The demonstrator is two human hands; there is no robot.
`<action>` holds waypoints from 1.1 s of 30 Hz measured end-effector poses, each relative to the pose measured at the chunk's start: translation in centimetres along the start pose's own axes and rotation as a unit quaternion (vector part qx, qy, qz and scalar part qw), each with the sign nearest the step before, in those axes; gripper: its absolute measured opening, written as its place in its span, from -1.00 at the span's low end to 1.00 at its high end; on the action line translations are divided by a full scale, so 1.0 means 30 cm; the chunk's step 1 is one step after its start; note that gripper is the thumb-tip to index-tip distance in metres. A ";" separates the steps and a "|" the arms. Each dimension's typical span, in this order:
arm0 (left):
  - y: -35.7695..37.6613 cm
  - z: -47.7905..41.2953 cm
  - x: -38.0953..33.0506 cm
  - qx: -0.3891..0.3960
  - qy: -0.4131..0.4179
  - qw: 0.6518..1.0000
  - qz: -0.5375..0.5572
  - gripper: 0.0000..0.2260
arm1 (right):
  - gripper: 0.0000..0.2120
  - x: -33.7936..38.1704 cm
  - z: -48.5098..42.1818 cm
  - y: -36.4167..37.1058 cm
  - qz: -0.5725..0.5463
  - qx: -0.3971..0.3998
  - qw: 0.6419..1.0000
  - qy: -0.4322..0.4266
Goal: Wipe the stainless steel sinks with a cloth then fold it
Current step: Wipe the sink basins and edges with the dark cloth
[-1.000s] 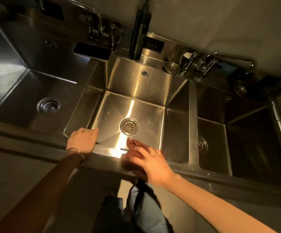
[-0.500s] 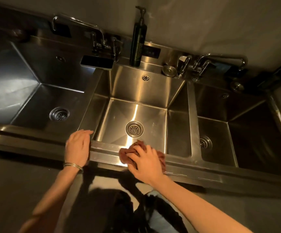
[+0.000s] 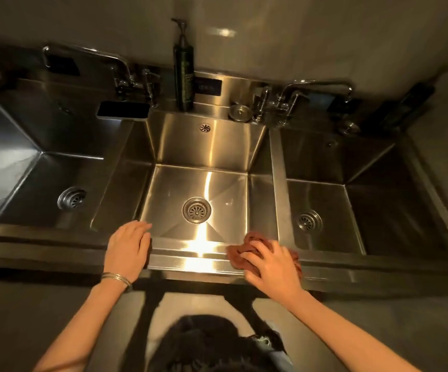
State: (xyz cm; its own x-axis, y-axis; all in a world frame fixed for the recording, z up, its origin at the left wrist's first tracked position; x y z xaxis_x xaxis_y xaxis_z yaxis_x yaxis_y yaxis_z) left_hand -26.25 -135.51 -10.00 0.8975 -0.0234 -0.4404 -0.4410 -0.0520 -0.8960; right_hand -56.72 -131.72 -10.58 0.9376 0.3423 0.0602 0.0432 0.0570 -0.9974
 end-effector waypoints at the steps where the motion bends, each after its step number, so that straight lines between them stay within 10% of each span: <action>1: 0.034 0.002 -0.044 0.009 0.021 1.000 -0.007 -0.57 | -0.67 -0.116 0.063 -0.003 0.008 -0.003 0.999 0.031; 9: 0.251 0.026 -0.535 0.057 0.127 0.990 -0.004 -0.60 | -0.74 -0.589 0.298 -0.087 0.048 -0.032 0.952 0.300; 18: 0.404 0.056 -0.840 0.081 0.144 0.986 -0.027 -0.68 | -0.70 -0.420 0.223 -0.073 -0.006 -0.017 0.997 0.080; 28: 0.482 0.074 -0.864 0.096 0.085 0.991 -0.038 -0.50 | -0.65 -1.195 0.534 -0.105 0.052 0.051 0.923 0.379; 33: 0.493 0.066 -0.906 0.074 0.021 0.997 -0.017 -0.76 | -0.65 -1.068 0.473 -0.128 0.038 0.015 0.928 0.371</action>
State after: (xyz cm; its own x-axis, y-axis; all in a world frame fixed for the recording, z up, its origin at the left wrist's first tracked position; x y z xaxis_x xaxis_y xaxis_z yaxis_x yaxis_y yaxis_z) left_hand -57.18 -133.65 -11.39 0.9094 -0.0669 -0.4104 -0.4037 0.0945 -0.9100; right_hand -91.83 -129.62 -8.14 0.9174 -0.3929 -0.0640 -0.0313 0.0890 -0.9955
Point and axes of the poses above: each hand's wrist, its own z-axis away from the middle knuckle, its own y-axis out of the palm, x = y × z, the point moved 9 cm from there along -z, towards the middle knuckle, and after that the axes turned 2 degrees about y, right-handed, at the moved point
